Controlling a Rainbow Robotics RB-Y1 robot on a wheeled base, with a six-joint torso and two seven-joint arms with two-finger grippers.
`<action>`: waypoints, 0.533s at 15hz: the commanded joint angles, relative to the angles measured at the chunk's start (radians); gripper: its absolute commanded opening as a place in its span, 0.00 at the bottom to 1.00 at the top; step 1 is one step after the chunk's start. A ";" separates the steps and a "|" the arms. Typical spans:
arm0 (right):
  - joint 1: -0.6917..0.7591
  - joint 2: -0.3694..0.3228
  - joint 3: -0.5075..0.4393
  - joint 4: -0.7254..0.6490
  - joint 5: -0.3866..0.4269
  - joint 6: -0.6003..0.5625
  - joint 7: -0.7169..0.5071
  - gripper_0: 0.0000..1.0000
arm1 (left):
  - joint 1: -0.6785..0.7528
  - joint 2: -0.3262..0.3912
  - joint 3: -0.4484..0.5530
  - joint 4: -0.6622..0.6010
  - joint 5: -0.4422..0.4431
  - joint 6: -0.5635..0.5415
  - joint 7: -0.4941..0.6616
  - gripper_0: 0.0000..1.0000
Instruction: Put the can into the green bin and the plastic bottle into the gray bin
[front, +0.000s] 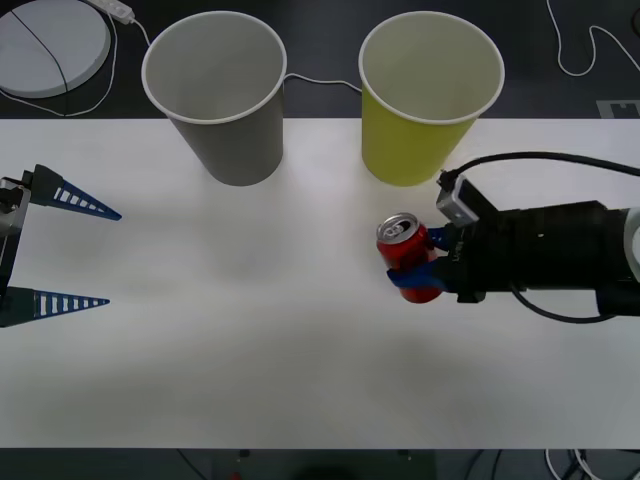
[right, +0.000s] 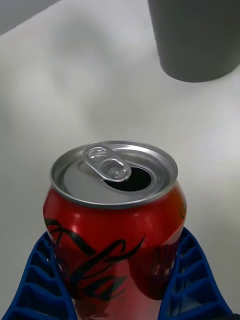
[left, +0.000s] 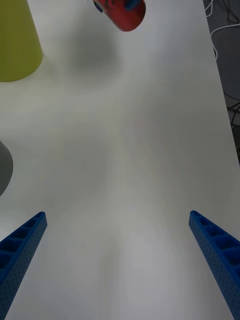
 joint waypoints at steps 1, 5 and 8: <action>0.017 -0.096 -0.115 -0.078 -0.003 -0.121 -0.171 0.00 | 0.000 0.000 0.000 0.000 0.000 0.000 0.000 1.00; 0.014 -0.170 -0.256 -0.088 -0.058 -0.240 -0.316 0.00 | 0.000 0.000 0.000 0.000 0.000 0.000 0.000 1.00; -0.021 -0.254 -0.312 -0.088 -0.102 -0.289 -0.399 0.00 | 0.000 0.000 0.000 0.000 0.000 0.000 0.000 1.00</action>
